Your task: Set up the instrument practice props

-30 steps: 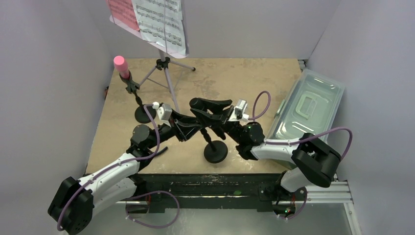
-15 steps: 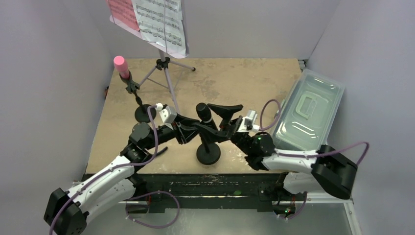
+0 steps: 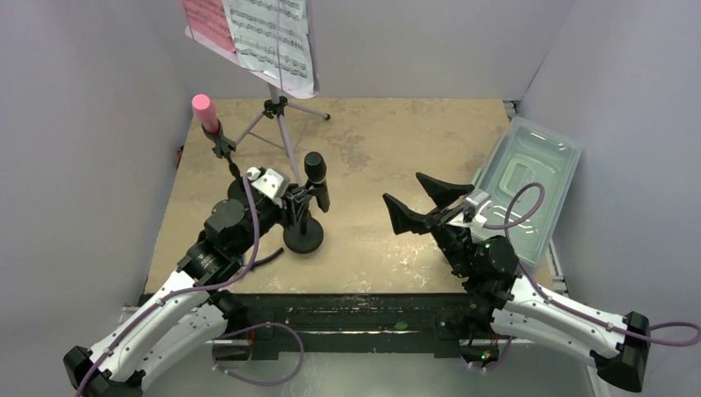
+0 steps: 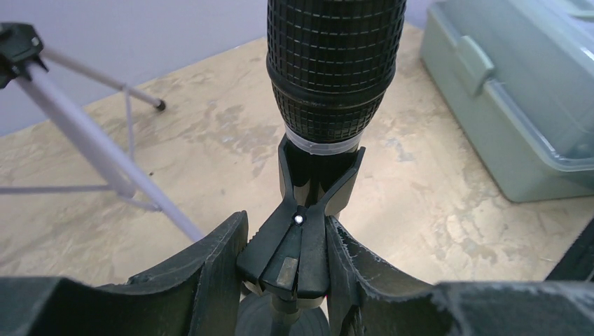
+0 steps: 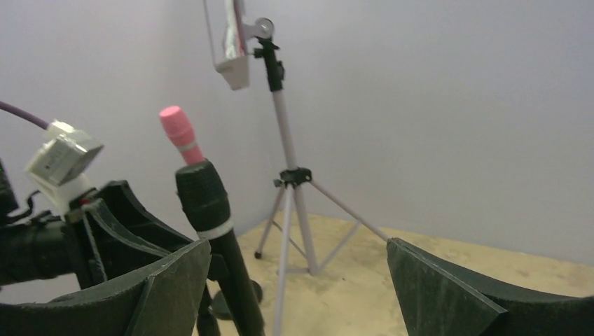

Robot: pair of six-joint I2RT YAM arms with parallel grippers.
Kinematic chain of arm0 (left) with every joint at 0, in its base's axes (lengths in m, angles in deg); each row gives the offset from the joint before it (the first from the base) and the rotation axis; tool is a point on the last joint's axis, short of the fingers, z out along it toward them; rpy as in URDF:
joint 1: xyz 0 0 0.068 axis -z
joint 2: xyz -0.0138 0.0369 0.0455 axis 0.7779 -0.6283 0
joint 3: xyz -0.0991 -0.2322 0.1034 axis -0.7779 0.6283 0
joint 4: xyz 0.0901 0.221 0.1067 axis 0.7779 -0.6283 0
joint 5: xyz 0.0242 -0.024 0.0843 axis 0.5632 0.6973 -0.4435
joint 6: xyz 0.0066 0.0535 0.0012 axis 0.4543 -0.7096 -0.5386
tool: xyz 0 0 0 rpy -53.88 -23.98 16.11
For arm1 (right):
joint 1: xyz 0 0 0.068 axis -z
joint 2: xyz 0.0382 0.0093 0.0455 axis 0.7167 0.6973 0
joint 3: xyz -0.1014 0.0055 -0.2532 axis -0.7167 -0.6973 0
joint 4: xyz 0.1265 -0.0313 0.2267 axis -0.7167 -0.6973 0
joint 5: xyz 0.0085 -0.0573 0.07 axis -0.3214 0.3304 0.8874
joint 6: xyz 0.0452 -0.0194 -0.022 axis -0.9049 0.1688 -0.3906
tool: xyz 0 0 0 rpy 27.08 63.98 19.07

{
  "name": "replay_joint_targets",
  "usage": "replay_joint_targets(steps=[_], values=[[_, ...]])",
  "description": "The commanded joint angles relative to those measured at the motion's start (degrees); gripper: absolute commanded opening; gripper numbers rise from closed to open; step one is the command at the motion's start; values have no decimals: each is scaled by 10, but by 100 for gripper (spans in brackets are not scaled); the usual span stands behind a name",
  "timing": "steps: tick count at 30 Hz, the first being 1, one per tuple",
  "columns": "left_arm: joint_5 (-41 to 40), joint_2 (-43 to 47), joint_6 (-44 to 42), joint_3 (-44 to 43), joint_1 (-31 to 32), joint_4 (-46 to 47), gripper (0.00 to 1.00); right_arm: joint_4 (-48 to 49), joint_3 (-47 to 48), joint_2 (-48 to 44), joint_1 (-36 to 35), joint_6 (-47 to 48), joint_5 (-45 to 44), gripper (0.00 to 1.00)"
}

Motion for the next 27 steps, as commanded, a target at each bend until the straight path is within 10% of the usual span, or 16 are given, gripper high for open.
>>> replay_joint_targets(steps=[1, 6, 17, 27], values=[[-59, 12, -4, -5, -1, 46, 0, -81, -20, -35, 1, 17, -59, 99], [-25, 11, 9, 15, -1, 48, 5, -116, 9, -27, 1, 18, -55, 99], [-41, 23, 43, -53, -2, -93, 94, -256, 125, -51, 1, 50, -104, 99], [-56, 41, 47, -145, -2, -169, 100, -415, 272, -40, 1, 54, -232, 99]])
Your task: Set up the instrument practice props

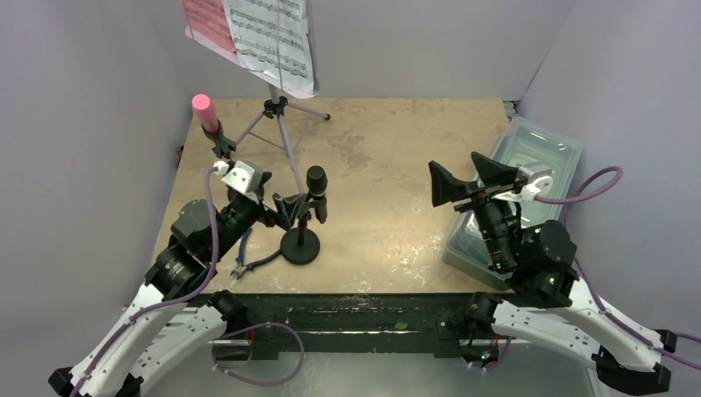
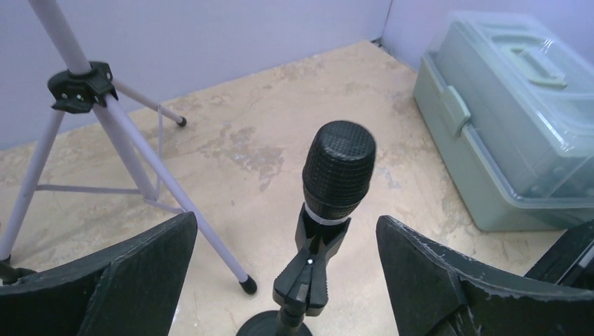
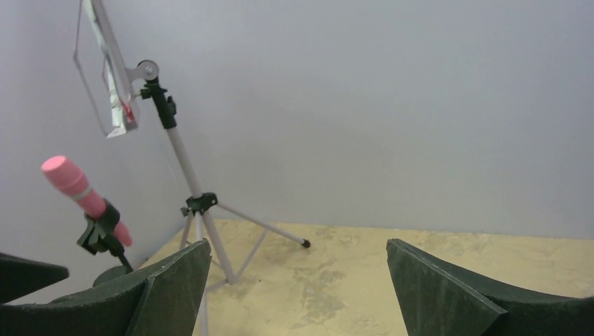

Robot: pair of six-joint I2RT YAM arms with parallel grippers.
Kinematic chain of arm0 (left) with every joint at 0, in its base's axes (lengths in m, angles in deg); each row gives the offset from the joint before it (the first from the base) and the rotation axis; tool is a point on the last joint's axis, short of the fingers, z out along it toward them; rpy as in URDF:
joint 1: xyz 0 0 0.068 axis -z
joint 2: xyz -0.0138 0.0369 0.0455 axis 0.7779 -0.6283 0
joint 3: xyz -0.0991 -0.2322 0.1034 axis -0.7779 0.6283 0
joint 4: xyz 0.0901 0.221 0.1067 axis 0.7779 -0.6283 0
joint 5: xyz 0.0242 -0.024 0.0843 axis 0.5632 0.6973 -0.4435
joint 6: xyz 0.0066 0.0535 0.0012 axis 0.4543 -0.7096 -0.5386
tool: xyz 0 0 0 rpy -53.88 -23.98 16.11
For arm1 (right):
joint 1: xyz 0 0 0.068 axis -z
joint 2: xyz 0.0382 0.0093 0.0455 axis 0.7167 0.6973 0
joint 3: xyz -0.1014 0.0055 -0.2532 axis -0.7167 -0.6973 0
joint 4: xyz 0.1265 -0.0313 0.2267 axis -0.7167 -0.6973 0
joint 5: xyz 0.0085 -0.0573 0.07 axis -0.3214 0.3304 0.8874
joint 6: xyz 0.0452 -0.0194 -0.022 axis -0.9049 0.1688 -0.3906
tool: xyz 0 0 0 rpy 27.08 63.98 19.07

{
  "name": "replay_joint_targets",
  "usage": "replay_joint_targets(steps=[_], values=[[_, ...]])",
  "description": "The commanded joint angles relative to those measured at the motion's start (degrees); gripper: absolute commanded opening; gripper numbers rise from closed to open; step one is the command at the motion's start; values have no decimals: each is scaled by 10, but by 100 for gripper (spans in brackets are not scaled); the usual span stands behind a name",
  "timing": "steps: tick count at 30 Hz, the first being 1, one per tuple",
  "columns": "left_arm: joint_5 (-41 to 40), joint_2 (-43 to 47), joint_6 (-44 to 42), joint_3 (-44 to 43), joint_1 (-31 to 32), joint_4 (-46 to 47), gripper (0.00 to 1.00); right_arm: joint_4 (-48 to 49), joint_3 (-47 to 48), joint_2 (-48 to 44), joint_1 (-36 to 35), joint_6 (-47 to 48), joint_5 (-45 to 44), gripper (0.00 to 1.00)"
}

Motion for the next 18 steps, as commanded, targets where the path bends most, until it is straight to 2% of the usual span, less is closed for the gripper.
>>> replay_joint_targets(steps=[1, 7, 12, 17, 18], values=[[-5, 3, 18, -35, -2, -24, 100, -70, 38, 1, 1, 13, -57, 99], [44, -19, 19, -18, -2, -30, 100, -61, 17, -12, 1, -1, -38, 99], [16, -68, -5, 10, -1, -8, 100, -57, 14, -10, 1, -6, -14, 99], [29, -135, -3, 20, -2, 23, 100, -70, 19, -9, 1, -16, -6, 99], [38, -149, -4, 18, -2, 22, 97, -70, 17, -10, 1, -17, -5, 99]])
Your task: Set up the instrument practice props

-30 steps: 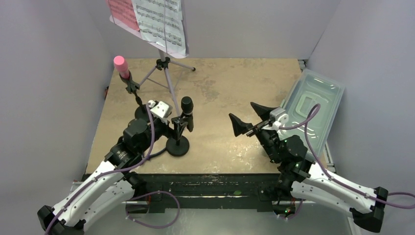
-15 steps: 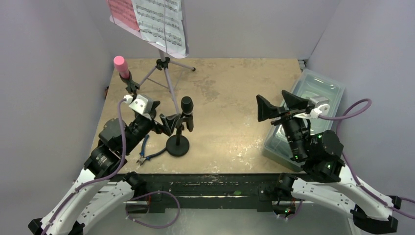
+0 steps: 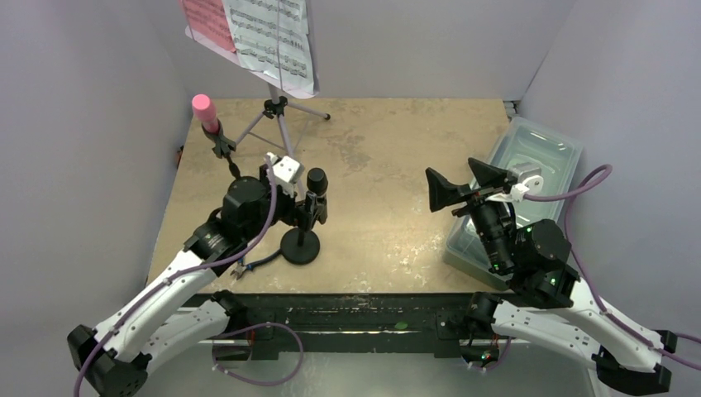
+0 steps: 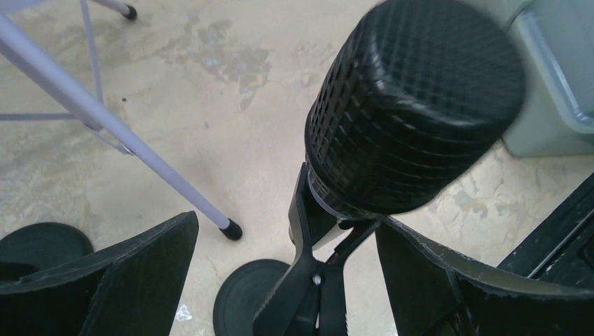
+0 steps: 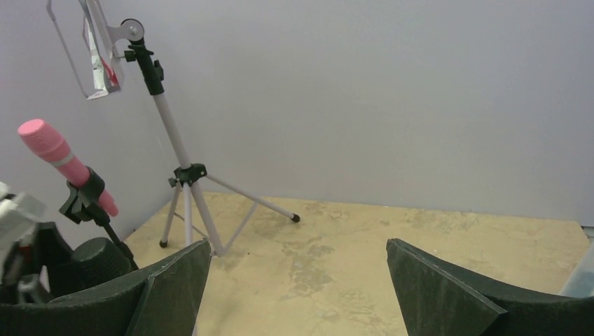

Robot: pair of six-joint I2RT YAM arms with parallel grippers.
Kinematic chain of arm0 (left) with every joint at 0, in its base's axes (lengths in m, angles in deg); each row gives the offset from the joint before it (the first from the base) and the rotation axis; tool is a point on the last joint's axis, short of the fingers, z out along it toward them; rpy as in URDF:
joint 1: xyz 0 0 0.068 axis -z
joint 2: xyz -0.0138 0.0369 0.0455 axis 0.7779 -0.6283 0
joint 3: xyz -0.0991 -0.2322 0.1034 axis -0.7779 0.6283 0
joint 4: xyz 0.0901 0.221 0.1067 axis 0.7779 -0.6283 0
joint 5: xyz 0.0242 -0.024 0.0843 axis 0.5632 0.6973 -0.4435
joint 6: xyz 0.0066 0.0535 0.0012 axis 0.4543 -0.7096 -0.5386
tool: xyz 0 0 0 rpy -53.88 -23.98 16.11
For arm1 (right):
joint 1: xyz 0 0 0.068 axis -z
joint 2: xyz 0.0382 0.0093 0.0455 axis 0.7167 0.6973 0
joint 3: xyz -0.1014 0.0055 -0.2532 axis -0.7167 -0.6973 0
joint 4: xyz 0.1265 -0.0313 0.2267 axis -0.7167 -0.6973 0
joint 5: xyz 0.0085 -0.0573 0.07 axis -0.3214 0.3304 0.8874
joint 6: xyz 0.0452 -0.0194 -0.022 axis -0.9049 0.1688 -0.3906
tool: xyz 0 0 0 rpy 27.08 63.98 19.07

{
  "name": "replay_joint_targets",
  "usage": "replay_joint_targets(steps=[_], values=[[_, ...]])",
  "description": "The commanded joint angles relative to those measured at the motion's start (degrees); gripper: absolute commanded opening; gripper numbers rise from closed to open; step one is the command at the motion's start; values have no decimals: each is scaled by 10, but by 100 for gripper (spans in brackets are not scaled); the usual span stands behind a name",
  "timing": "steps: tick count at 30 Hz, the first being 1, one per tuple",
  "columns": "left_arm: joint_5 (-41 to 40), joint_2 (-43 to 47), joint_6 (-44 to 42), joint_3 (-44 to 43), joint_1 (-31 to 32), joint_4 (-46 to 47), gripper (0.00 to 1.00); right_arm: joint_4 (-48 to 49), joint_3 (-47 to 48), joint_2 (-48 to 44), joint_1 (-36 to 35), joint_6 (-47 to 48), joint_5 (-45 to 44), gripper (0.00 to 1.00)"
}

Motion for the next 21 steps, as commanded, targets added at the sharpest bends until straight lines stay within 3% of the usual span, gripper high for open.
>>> replay_joint_targets(steps=[1, 8, 14, 21], values=[[27, -51, -11, 0, -1, 31, 94, -3, 1, -7, 1, -11, 10, 99], [45, -69, 6, -29, -1, 22, 67, -7, -12, -16, 1, -27, 13, 99], [33, -35, 47, -10, -1, 83, 51, 8, -16, -1, 1, -18, 14, 99], [73, -40, 88, 6, -1, 138, 33, 6, -19, 4, 1, -21, 15, 99]])
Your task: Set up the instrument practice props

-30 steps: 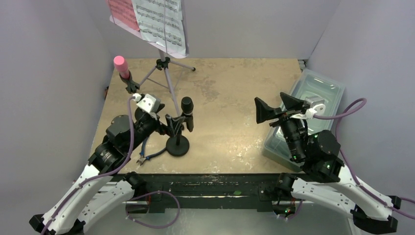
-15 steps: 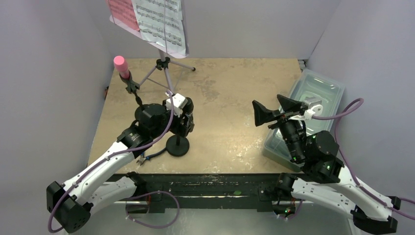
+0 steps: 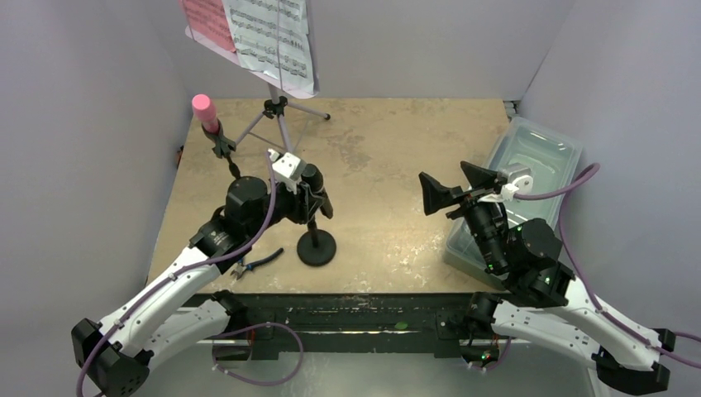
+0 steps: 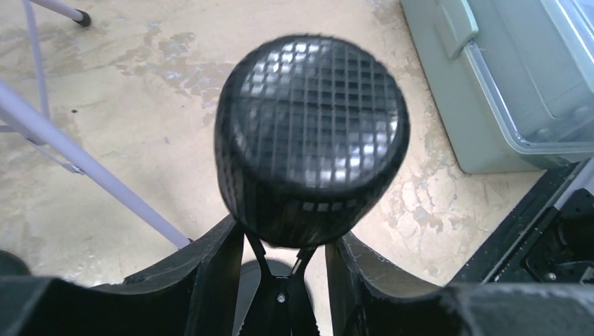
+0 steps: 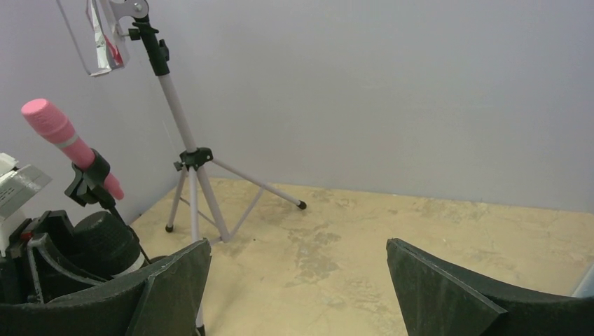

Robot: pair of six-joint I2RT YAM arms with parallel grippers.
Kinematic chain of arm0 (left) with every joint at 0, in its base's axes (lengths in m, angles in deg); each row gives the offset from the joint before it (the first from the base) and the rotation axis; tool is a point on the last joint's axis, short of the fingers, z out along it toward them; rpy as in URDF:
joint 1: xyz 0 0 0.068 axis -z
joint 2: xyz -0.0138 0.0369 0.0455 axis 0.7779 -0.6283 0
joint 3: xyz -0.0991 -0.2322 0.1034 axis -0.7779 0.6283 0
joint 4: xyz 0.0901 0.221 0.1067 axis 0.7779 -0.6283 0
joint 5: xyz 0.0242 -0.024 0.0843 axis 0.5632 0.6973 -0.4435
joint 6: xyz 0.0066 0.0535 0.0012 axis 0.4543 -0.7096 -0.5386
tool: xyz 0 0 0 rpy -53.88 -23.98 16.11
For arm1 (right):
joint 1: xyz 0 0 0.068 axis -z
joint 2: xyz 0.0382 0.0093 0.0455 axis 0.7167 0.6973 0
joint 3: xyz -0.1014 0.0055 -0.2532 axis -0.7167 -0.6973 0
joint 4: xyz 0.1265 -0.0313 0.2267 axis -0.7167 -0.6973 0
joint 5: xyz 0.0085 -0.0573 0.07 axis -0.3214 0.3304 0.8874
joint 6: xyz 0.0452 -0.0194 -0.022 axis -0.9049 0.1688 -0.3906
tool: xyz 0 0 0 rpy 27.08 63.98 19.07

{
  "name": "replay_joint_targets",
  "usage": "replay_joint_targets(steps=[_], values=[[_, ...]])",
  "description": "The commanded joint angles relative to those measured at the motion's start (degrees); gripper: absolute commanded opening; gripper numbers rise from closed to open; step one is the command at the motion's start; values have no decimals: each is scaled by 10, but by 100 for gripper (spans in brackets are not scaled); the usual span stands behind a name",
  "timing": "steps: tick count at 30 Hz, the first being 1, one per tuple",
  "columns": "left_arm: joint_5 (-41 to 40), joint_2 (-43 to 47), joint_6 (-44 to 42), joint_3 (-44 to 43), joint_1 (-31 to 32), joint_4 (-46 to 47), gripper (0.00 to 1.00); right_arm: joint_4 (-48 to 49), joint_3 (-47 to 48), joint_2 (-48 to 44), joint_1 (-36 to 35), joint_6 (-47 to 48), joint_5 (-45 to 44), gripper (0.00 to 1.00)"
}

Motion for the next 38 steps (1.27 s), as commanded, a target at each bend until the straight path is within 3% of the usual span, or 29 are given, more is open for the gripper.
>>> replay_joint_targets(steps=[1, 5, 7, 8, 11, 15, 27, 33, 35, 38], values=[[40, -3, 45, -3, -1, 87, 33, 15, -5, 0, 1, -2, 2, 99], [55, -4, 61, -1, -1, 98, 33, 17, -6, 2, 1, -1, 2, 99], [59, -2, 59, 4, -1, 98, 38, 17, -5, 4, 1, -2, 4, 99], [55, -2, 55, 5, -1, 92, 43, 17, -5, 5, 1, -2, 5, 99], [37, 7, 46, 1, -1, 61, 72, 10, 1, 7, 1, -2, -1, 99], [10, 44, 30, -26, -1, 17, 86, -11, 22, 3, 1, 1, -31, 99], [-84, 135, -51, -220, -2, -71, 92, -17, 100, -17, 1, 28, -145, 99], [-146, 170, -83, -274, -1, -47, 94, -71, 146, -53, 1, -29, -135, 99], [-162, 179, -90, -280, -1, -44, 95, -32, 128, -76, 1, -4, -119, 99], [-170, 189, -98, -282, -1, -43, 96, -58, 138, -82, 1, -15, -122, 99]])
